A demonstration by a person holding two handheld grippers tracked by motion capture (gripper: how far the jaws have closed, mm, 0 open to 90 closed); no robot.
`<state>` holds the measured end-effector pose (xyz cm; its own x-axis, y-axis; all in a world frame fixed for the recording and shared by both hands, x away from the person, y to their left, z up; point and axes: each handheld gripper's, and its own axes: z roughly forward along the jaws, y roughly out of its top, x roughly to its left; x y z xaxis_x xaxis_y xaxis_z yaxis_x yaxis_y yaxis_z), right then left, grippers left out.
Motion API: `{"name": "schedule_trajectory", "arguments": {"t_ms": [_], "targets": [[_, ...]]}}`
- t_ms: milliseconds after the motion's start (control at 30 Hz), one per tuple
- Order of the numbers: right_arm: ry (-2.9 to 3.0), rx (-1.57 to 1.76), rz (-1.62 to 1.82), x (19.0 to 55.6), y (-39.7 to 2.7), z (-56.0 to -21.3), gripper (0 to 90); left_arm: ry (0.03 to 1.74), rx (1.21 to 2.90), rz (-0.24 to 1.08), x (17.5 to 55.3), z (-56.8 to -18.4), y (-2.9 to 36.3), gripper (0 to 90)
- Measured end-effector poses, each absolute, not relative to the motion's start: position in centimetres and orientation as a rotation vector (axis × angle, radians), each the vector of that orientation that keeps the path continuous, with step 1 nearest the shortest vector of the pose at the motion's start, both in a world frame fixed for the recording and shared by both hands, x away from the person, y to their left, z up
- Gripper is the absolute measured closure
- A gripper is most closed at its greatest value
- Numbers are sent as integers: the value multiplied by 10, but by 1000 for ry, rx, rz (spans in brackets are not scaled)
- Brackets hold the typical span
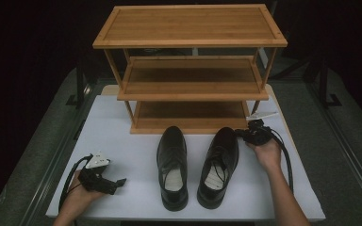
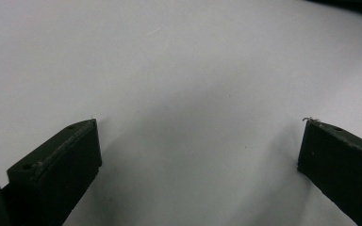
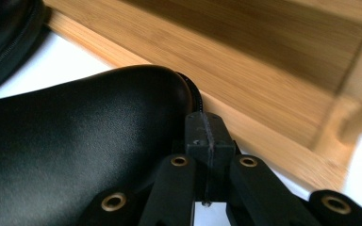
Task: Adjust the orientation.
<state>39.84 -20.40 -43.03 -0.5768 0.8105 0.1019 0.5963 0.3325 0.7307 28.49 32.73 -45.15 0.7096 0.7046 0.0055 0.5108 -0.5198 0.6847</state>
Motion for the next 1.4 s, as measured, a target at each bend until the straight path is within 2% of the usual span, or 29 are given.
{"name": "schedule_trajectory", "arguments": {"t_ms": [567,767,1067,1400], "targets": [[2398,1160,1132,414,-143,-429,899,919,2240,370,285,-451,327,0],[2398,1155,1160,410,-146,-424,899,920,2239,370,285,-451,327,0],[2415,1112,1193,371,-173,-422,898,919,2240,372,285,-452,327,0],[2490,1051,1183,309,-178,-430,899,919,2243,372,285,-451,327,0]]}}
